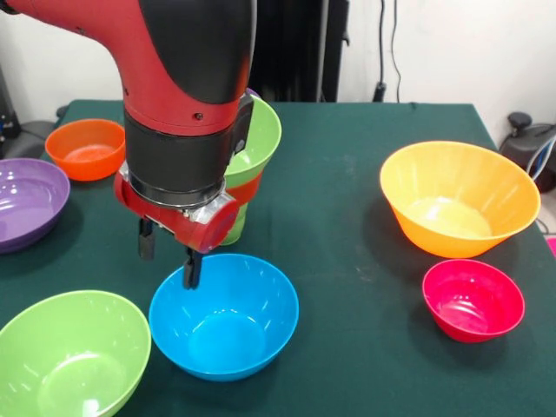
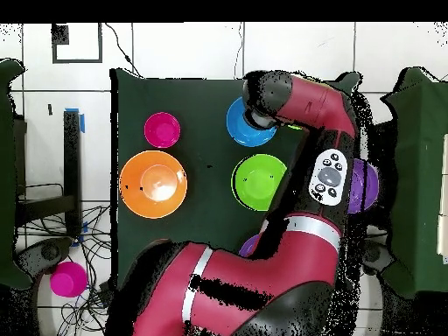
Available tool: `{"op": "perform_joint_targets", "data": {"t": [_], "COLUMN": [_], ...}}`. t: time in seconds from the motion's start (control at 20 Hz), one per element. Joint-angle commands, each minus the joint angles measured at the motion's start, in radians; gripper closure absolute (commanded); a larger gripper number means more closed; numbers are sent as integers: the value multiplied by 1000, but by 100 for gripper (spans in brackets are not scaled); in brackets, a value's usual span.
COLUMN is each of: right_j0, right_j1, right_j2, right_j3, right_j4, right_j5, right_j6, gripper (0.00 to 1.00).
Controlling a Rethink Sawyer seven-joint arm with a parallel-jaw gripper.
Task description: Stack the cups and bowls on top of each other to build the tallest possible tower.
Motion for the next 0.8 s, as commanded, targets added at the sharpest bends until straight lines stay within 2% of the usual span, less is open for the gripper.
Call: {"op": "perform_joint_targets", "data": {"t": [0.05, 0.4, 0.8], "right_j0": [-4, -17, -28], "right_j1": [17, 80, 117], "right_j2": [140, 141, 152], "right_j3": [82, 42, 18], "right_j4": [-9, -41, -37], "right_j5": [-46, -43, -49], "right_j6": [-1, -50, -56], "gripper": [0, 0, 0]}}
